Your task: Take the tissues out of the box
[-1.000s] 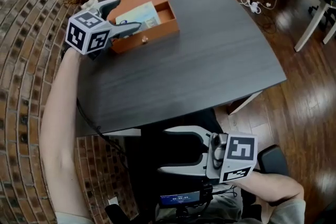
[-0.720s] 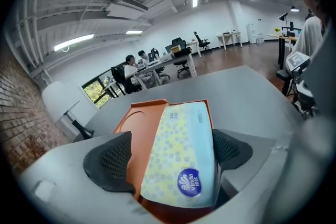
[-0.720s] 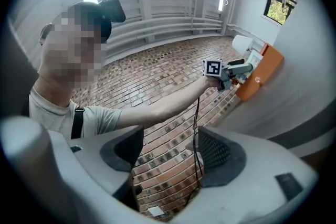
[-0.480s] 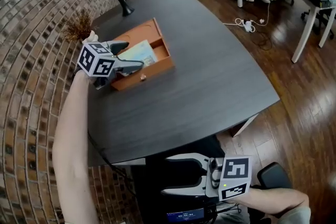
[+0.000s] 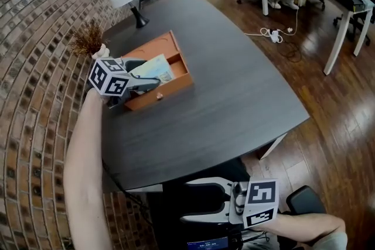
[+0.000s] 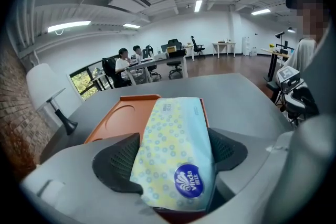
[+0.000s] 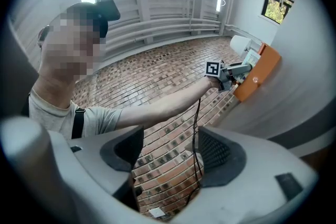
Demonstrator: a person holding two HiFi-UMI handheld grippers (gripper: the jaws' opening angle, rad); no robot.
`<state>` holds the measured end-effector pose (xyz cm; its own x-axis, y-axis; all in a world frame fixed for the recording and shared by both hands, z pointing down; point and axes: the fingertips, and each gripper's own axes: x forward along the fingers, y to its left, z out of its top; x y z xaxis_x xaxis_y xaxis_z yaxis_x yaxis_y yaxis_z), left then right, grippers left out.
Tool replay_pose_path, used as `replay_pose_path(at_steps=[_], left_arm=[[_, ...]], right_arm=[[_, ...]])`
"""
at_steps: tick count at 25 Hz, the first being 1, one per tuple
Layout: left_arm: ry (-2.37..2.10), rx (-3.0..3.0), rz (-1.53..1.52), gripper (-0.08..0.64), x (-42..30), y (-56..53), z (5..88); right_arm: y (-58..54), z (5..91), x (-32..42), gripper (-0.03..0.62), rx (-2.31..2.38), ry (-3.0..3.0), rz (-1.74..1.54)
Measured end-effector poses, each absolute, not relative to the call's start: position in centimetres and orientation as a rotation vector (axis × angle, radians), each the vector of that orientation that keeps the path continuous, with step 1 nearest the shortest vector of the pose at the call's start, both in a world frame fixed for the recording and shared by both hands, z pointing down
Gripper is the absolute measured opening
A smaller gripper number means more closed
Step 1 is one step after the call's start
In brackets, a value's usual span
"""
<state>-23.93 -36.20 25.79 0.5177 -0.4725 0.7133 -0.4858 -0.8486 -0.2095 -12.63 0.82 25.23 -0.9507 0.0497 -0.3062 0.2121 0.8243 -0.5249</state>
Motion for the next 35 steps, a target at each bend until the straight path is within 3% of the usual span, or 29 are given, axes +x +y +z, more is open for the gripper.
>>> replay_pose_path(at_steps=[7,16,24,30,35], left_arm=[[-0.950,2.791,1.240,0.383,-23.9,-36.2,22.7],[-1.051,2.913,0.897,0.377,-22.3,-34.1,17.7],[-1.120,2.950,0.323,0.373,-21.5,-29.7,12.1],[-1.181,2.777,-0.352,0.373,-24.2,-26.1,8.8],[-0.972,2.536,-0.880,0.370,-24.4,-21.2,8.6]], right_arm=[[0.9,25.3,-12.7,0.324,0.206,2.730,-0.833],[1.0,25.4,-12.9,0.324,0.203,2.752,-0.798],[1.7,24.3,-12.8,0.324,0.208,2.763,-0.770],[1.5,24.6,-13.2,0.324,0.191,2.790,-0.717],[1.8,24.5,-13.2,0.324,0.187,2.802,-0.709]])
